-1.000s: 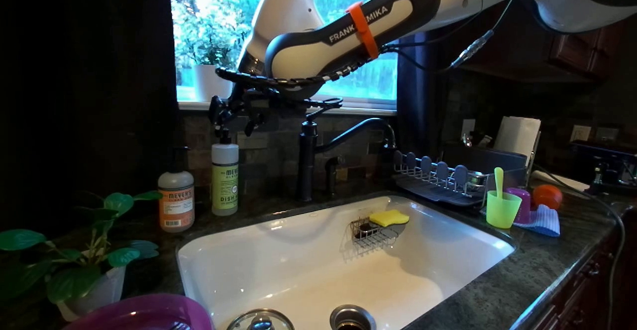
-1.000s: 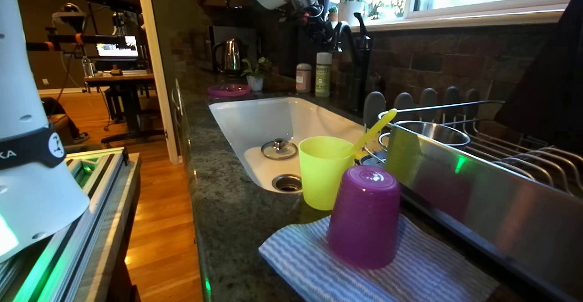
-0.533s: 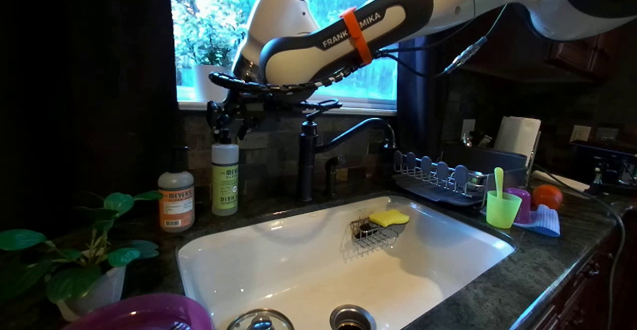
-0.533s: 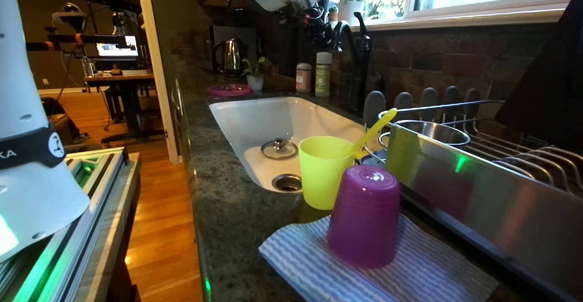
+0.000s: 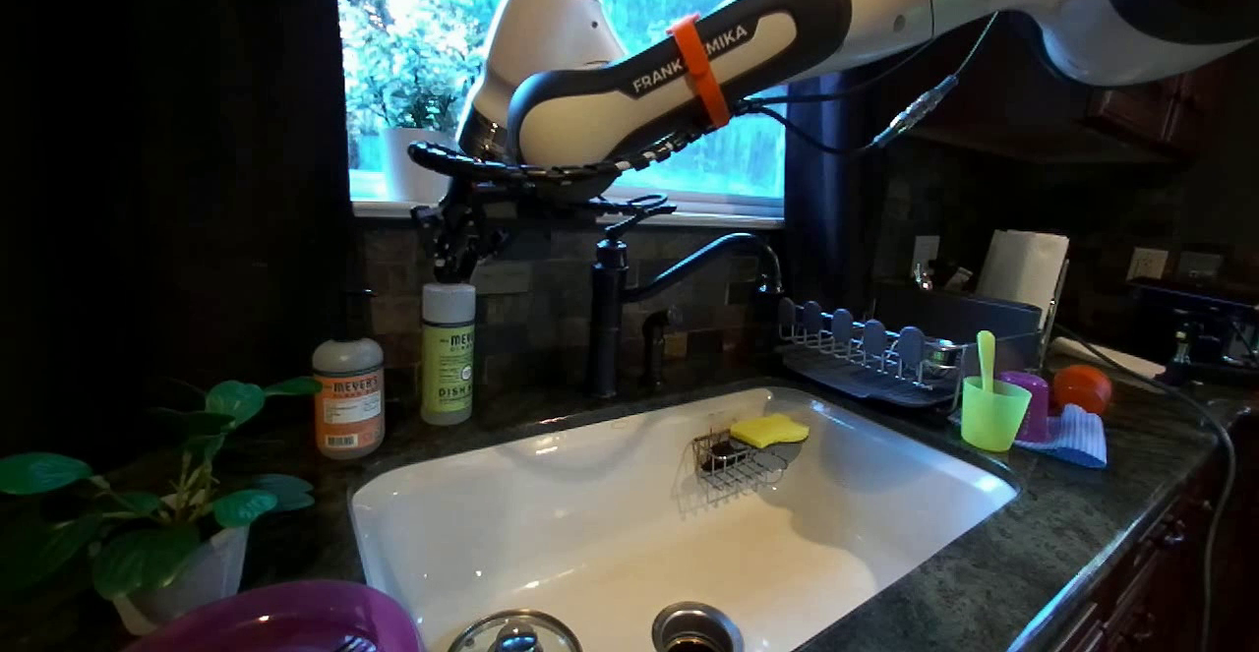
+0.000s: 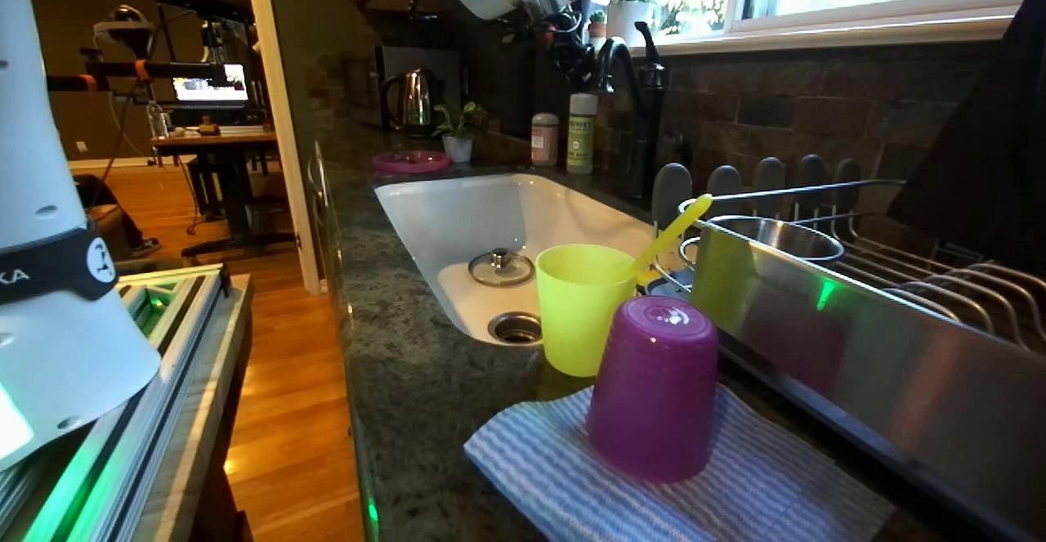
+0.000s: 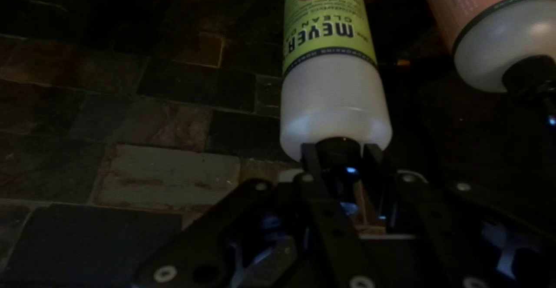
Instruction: Put the bottle, which is on the right, on the windowsill
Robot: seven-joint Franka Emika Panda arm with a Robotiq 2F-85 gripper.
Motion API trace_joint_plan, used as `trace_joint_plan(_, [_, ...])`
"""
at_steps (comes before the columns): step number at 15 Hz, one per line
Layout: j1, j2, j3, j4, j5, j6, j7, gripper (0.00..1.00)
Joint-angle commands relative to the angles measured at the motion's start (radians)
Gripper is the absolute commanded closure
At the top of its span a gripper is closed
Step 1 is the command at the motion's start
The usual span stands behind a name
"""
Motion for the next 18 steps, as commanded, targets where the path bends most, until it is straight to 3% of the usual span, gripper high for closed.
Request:
trace_joint_plan(1, [0.005,0.019,0.001,0.038,-0.001,-0.029,-0.009,0.93])
trace_joint_plan(4, [0.002,0.013,0.007,0.035,0.003,-0.033,-0.021,0.93])
trace_joint_plan(5, [0.002,0.013,0.007,0.036,0.003,-0.033,-0.023,0.82])
trace_joint_plan(6, [0.001,0.014,0.009,0.036,0.004,-0.033,-0.025,0.93])
trace_joint_plan(7, [0.0,0.015,0.01,0.037,0.005,-0.034,-0.028,0.63])
trace_joint_plan(8, [0.002,0.016,0.008,0.038,0.003,-0.032,-0.027,0.91])
trace_joint_plan(10, [0.003,0.019,0.004,0.044,-0.001,-0.026,-0.026,0.9])
trace_joint_plan(11, [0.003,0.019,0.003,0.045,-0.001,-0.025,-0.026,0.96])
trace_joint_plan(18, [0.005,-0.028,0.007,0.004,0.001,-0.025,-0.022,0.93])
